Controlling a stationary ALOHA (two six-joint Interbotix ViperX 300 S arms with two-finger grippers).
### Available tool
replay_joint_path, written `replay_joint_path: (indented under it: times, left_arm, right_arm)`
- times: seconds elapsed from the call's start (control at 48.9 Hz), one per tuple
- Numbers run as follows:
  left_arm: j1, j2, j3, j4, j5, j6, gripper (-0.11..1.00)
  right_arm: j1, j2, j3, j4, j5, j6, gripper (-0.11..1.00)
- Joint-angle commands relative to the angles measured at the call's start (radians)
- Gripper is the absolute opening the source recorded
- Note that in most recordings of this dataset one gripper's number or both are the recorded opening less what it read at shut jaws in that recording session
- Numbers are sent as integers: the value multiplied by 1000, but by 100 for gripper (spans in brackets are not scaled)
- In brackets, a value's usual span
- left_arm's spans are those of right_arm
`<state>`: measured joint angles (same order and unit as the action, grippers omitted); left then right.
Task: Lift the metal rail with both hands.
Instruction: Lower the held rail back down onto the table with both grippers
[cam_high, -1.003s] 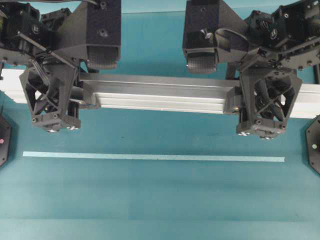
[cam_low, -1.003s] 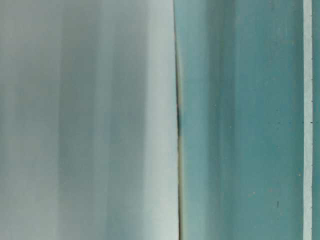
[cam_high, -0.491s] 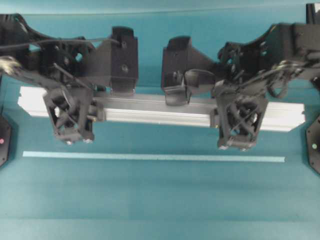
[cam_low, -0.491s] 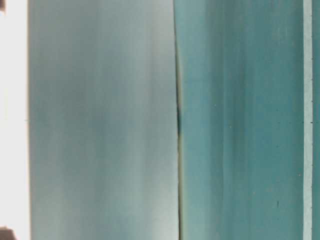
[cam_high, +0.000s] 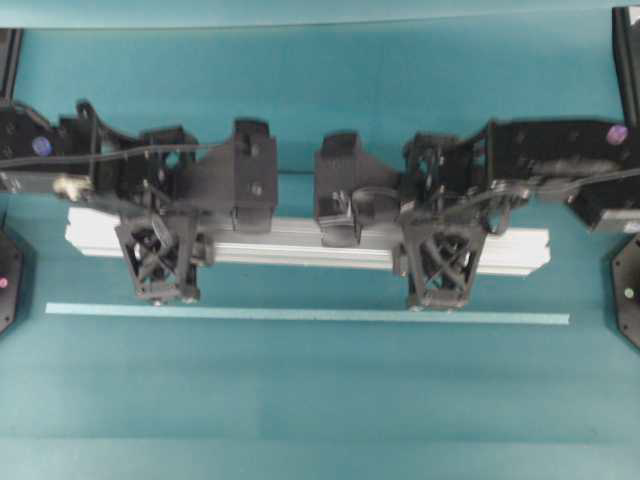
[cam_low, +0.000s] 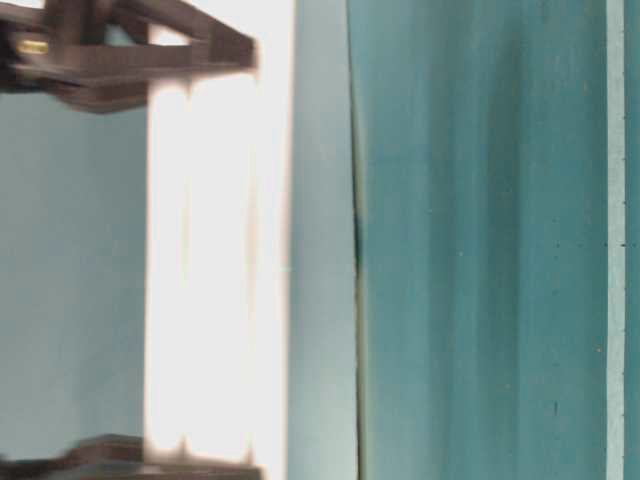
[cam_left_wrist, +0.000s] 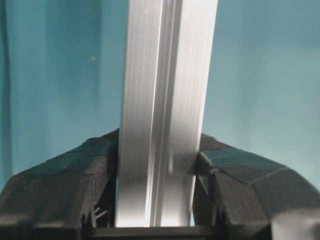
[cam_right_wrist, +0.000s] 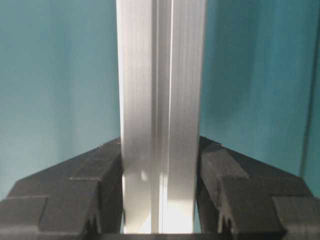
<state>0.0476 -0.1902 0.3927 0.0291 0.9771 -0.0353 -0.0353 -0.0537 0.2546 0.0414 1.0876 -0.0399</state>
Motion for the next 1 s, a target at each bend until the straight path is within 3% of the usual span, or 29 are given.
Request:
replay_joint_path:
  times: [0.0, 0.573, 0.982]
  left_arm:
    - [11, -5, 17, 6, -81, -6, 36]
    - [8, 109, 123, 5, -282, -21, 36]
    - [-32, 169, 201, 5, -371, -60, 36]
  right_arm:
    - [11, 9, 28, 5, -67, -8, 38]
    - [18, 74, 158, 5, -272, -3, 38]
    - [46, 117, 199, 3, -314, -2, 38]
